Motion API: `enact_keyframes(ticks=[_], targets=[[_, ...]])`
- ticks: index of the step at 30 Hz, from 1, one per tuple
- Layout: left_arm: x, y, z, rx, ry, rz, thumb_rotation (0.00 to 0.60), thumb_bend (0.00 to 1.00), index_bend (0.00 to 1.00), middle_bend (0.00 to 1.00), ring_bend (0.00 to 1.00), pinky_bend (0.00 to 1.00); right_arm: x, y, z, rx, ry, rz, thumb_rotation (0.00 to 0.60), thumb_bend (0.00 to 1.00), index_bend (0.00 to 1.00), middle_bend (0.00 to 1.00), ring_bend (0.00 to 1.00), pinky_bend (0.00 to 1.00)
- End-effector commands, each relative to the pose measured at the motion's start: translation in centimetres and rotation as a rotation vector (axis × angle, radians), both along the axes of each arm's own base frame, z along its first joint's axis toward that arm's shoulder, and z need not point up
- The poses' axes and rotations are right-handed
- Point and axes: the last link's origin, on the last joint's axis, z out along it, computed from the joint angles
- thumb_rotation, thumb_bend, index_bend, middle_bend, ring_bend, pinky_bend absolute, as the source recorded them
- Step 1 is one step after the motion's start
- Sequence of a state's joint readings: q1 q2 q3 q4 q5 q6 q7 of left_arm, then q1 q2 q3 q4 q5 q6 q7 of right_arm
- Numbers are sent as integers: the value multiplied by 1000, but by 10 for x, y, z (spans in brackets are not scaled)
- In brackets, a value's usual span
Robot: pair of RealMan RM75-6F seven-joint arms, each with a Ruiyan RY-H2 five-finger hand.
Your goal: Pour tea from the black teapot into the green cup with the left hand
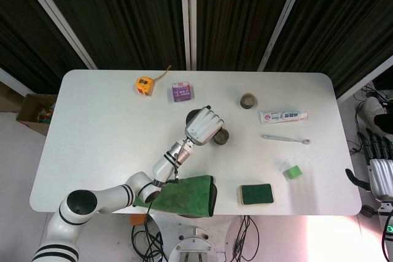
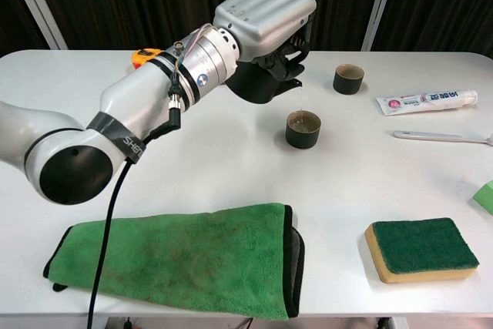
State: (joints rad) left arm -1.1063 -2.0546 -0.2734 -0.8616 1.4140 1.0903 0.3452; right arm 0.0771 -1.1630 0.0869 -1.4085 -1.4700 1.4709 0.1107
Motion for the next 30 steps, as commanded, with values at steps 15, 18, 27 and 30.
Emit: enact_keyframes(ticks=[15,18,27,30], targets=[[4,4,18,-189,-345,213,600,464,1000,1000,1000,688,-3,-1,-3,13,7,-10,600,192,0,0,0,0],[-5,6,26,-213,-410,258,600,464,1000,1000,1000,688,-2,-1,-6,24,12,-9,600,192,0,0,0,0],[-52,0,52,-218,-519,335,600,461,1000,1000,1000,688,5,-4,-10,31,21,4,600,192,0,0,0,0],[-75,-5,59,-205,-531,362,600,456,1000,1000,1000,687,9,-5,-12,30,18,16,600,192,0,0,0,0]])
